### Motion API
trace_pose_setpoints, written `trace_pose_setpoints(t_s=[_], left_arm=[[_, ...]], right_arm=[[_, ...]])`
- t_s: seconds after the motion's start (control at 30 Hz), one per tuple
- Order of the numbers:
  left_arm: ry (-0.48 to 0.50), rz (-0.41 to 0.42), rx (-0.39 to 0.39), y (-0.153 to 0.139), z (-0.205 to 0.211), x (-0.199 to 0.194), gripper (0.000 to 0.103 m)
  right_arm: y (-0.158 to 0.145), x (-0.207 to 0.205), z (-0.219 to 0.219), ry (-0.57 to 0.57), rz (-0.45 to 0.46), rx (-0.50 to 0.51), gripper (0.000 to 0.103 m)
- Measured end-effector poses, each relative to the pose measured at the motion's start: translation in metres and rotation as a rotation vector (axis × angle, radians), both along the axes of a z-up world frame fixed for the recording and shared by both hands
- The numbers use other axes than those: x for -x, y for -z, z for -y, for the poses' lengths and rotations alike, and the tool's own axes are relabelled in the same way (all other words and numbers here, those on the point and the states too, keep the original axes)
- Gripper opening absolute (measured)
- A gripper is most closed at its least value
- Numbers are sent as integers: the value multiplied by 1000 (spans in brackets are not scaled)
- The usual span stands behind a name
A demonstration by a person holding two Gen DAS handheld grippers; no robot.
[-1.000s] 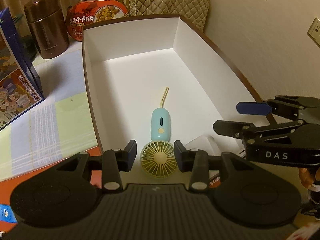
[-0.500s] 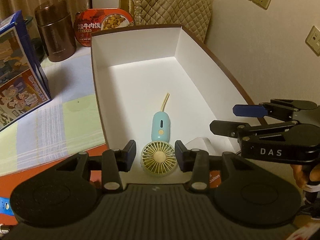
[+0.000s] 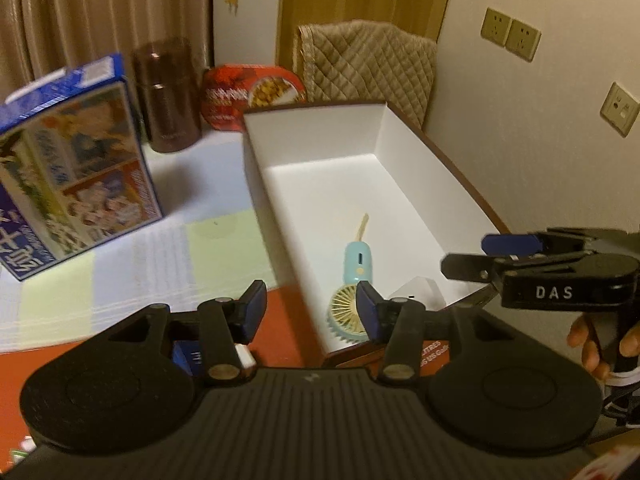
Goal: Organize rigid objects
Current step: 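Open both grippers to release the fan and plug inside the box, then move both grippers back over the remaining items on the mat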
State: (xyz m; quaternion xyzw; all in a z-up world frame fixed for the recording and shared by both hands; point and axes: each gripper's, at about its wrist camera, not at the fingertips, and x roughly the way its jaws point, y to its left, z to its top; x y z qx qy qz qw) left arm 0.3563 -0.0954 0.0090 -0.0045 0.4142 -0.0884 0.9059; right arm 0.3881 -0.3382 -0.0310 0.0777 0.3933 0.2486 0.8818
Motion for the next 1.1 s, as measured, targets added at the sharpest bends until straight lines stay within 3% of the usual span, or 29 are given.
trace_pose_setpoints(t_s=[0.47,0.8,1.1], left_arm=[[-72,45,-20,-18,-66,77,49],[-242,1,-49,1,-129,126,49],[-400,-46,-41,21,-174,156,49]], right_arm=[[-19,74,-45,-56,20,-55,68],[-7,100,-95,-181,-18,-54,68],[5,91,-132,-277,-9,-29,68]])
